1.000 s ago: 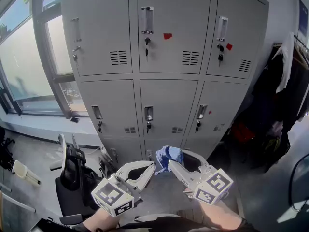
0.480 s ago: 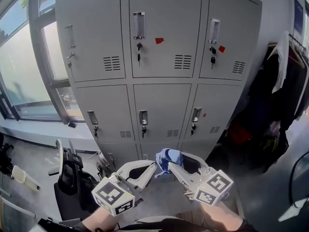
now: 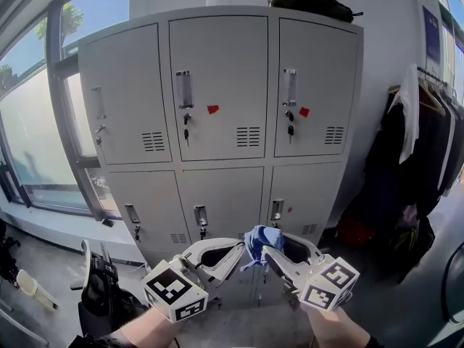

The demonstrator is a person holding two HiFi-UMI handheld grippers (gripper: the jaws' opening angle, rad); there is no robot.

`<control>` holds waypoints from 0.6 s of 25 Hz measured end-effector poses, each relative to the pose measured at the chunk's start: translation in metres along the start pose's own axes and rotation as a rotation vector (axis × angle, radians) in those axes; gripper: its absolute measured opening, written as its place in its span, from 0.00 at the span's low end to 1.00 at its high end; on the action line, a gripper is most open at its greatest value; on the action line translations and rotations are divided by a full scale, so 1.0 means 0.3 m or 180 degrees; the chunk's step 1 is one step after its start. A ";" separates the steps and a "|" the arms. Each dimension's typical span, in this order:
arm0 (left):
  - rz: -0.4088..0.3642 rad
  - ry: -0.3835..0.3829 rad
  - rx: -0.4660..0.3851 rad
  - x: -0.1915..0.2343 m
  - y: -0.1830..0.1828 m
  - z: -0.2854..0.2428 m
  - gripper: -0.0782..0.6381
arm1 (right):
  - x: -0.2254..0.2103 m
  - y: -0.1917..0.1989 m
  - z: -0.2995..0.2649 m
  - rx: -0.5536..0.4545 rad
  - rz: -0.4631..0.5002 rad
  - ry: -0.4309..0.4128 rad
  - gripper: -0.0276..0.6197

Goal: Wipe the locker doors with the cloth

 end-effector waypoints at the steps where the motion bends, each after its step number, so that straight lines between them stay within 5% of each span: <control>1: -0.0053 -0.0001 -0.0005 -0.006 -0.019 -0.024 0.12 | -0.023 -0.027 0.009 -0.0035 -0.0010 -0.0005 0.28; 15: -0.0517 0.0038 -0.0086 0.012 -0.288 -0.243 0.12 | -0.172 -0.388 -0.002 -0.0307 0.0282 -0.0174 0.28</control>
Point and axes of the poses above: the fingertips, and each gripper's own axes: z backward along the fingers, x to its left, y out of its underside, the point moved 2 cm from there along z, backward along the fingers
